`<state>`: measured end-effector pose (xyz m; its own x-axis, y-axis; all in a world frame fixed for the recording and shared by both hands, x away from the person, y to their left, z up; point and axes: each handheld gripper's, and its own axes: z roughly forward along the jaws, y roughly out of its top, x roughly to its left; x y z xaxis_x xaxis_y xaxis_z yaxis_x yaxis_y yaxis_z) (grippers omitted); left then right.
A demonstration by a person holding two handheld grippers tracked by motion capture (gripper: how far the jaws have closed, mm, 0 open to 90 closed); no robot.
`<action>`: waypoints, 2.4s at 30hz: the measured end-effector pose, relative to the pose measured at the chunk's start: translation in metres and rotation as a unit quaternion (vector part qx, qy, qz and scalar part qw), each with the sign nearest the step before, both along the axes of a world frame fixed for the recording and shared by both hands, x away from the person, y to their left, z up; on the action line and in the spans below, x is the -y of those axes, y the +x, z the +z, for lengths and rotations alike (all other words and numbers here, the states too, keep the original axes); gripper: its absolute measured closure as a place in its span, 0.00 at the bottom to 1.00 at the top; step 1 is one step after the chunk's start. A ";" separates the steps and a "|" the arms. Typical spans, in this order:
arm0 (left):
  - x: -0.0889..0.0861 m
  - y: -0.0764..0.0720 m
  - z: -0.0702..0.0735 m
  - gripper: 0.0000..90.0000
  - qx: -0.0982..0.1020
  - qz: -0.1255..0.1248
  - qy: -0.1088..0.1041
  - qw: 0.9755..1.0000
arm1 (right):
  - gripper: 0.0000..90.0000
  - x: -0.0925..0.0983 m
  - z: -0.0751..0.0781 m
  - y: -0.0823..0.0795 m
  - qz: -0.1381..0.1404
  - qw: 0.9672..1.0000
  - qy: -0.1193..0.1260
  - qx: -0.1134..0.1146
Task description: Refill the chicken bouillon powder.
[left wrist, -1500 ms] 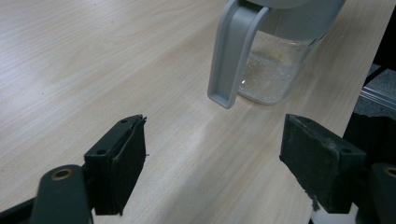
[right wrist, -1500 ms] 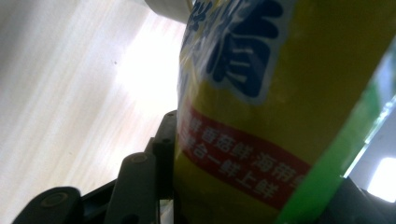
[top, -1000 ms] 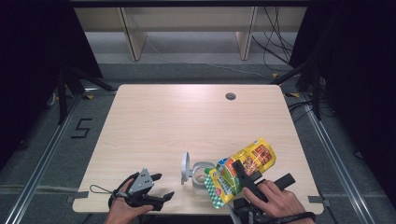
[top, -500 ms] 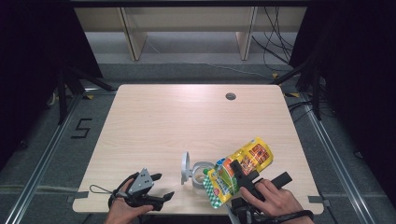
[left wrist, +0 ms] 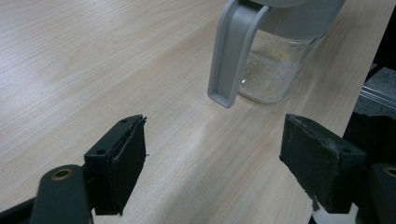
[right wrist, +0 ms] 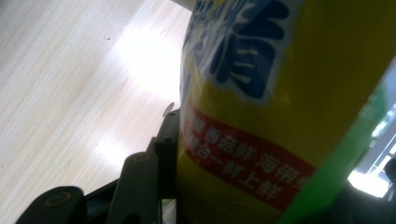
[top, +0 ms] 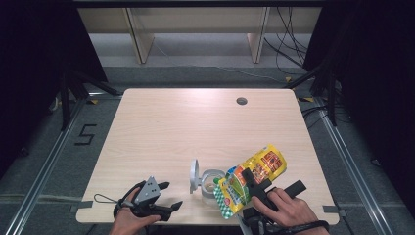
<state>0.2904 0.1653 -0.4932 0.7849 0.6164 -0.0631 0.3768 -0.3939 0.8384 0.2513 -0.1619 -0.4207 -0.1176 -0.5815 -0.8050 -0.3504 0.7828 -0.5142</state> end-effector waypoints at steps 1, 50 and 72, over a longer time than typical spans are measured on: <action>-0.001 0.000 0.001 0.24 0.000 -0.001 0.007 1.000 | 0.66 0.000 0.001 0.000 -0.002 1.000 0.000 0.000; -0.001 0.001 0.001 0.24 0.010 -0.006 0.008 1.000 | 0.67 -0.012 -0.001 0.009 0.007 1.000 -0.011 -0.013; 0.000 0.000 0.000 0.24 -0.001 -0.002 0.005 1.000 | 0.67 -0.015 0.003 0.011 0.015 0.999 -0.036 -0.009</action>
